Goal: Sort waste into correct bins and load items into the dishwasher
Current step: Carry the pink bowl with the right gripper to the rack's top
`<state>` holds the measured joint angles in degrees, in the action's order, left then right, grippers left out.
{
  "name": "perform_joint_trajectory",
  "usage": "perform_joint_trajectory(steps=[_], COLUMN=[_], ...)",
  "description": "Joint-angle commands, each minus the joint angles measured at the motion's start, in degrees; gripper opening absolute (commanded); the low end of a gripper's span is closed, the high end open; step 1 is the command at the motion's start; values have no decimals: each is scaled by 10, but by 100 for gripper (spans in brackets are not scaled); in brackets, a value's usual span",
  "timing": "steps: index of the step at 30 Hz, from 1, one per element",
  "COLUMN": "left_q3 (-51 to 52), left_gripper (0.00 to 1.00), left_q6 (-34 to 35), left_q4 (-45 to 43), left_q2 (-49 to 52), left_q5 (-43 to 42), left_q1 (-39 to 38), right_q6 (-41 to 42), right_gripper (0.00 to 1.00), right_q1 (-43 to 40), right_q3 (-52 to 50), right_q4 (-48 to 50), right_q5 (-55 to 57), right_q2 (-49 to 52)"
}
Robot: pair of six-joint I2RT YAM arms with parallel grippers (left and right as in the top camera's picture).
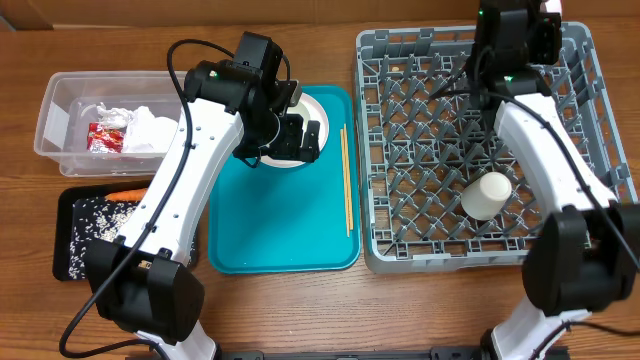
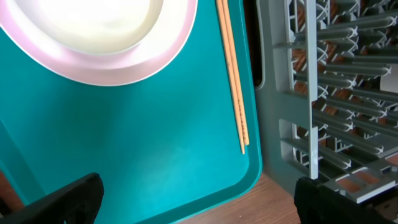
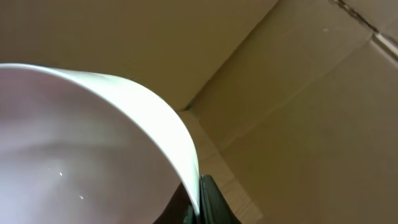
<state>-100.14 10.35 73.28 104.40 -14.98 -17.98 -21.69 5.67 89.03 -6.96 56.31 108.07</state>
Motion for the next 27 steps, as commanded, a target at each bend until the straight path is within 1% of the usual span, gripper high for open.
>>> perform_joint_trajectory(steps=[1, 5, 8, 13, 17, 21, 24, 25, 27], left_q3=[-13, -13, -13, -13, -13, -13, -13, -13, -13], left_gripper=[100, 100, 100, 100, 100, 100, 100, 100, 100], left_q6=[-5, -5, -5, -5, -5, -5, -5, -5, -5], left_q4=[-1, -1, -1, -1, -1, -1, -1, -1, -1], left_q2=[-12, -12, -12, -12, -12, -12, -12, -12, -12], left_q5=[2, 2, 2, 2, 2, 2, 2, 2, 2], left_q1=[0, 0, 0, 0, 0, 0, 0, 0, 0], right_q6=[-156, -228, -254, -257, -257, -250, -230, -228, -228], right_gripper=[4, 4, 4, 4, 4, 4, 10, 15, 20], right_q1=[-10, -7, -6, 6, 17, 29, 38, 42, 51], right_q3=[3, 3, 3, 3, 3, 3, 3, 3, 3], right_q4=[65, 91, 80, 37, 35, 2, -17, -26, -52], right_q5=[20, 19, 20, 14, 16, 14, 15, 16, 16], right_q2=[44, 80, 103, 119, 119, 119, 119, 119, 119])
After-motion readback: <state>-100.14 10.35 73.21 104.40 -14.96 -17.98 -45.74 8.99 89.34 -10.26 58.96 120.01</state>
